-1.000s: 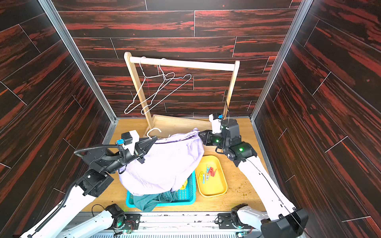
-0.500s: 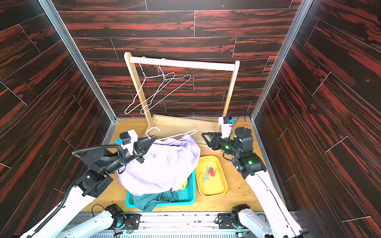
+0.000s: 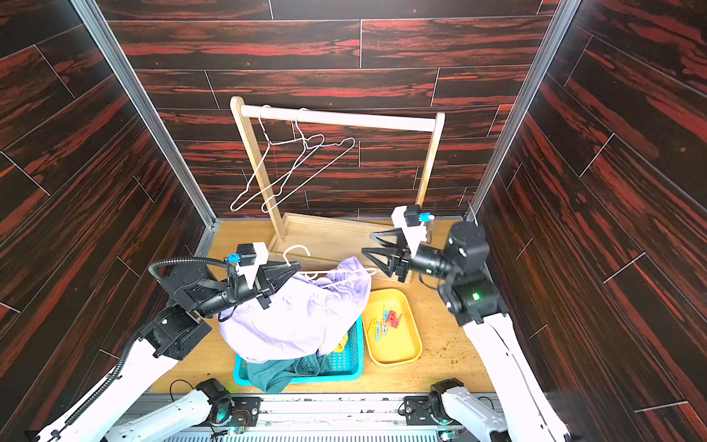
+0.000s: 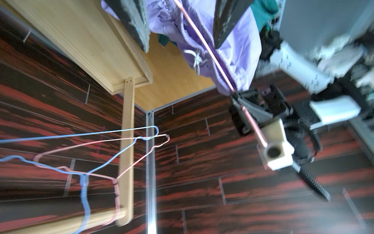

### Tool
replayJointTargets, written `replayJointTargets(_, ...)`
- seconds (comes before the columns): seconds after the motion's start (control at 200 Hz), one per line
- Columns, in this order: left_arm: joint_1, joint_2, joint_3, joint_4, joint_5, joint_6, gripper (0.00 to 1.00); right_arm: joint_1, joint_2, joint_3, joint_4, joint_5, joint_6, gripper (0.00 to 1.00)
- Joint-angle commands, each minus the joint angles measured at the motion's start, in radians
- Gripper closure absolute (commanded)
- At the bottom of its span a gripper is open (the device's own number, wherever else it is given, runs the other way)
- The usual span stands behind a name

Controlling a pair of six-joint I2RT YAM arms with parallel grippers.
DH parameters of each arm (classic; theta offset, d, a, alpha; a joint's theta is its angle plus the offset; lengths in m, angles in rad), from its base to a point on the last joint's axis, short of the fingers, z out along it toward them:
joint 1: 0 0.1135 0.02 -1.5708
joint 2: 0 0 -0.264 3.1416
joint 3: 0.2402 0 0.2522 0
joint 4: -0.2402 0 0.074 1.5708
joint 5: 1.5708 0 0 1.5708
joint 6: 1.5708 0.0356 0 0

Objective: Remove the clothespins securing shorts to the hanger
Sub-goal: Remove the shorts from the hanger.

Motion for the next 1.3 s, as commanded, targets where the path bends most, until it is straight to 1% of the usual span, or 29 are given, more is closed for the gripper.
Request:
replayJointTargets(0.0,-0.002,0.001,0.051,-0.023,0.043,-0.003,1.0,0.016,0.056,0.061,-0.163,-0.118,-0.235,0.48)
replayJointTargets(0.09,-0.002,0.0,0.055,-0.03,0.046,-0.002,1.0,0.018,0.099,0.11,-0.249,-0.143,-0.334,0.48)
replayJointTargets(0.22,-0.002,0.001,0.058,-0.033,0.043,-0.001,1.0,0.038,0.161,0.186,-0.361,-0.191,-0.415,0.48)
replayJointTargets(0.261,-0.002,0.003,0.059,-0.034,0.043,0.0,1.0,0.062,0.178,0.21,-0.401,-0.176,-0.449,0.48)
replayJointTargets(0.386,-0.002,0.007,0.062,-0.032,0.044,0.001,1.0,0.144,0.228,0.26,-0.511,-0.078,-0.541,0.48)
replayJointTargets(0.561,-0.002,0.012,0.069,-0.03,0.047,0.001,1.0,0.184,0.26,0.259,-0.503,-0.049,-0.559,0.48)
replayJointTargets(0.631,-0.003,0.013,0.07,-0.031,0.049,0.0,1.0,0.196,0.279,0.264,-0.5,-0.056,-0.559,0.48)
replayJointTargets(0.912,-0.001,0.014,0.069,-0.03,0.055,-0.001,1.0,0.283,0.374,0.338,-0.582,-0.011,-0.609,0.49)
replayJointTargets(1.022,-0.002,0.016,0.068,-0.03,0.055,0.002,1.0,0.292,0.388,0.338,-0.579,0.0,-0.617,0.52)
replayJointTargets(1.187,-0.002,0.013,0.068,-0.031,0.055,0.006,1.0,0.293,0.382,0.309,-0.58,0.021,-0.62,0.53)
replayJointTargets(1.298,-0.002,0.016,0.07,-0.029,0.057,0.009,1.0,0.3,0.387,0.301,-0.593,0.065,-0.631,0.57)
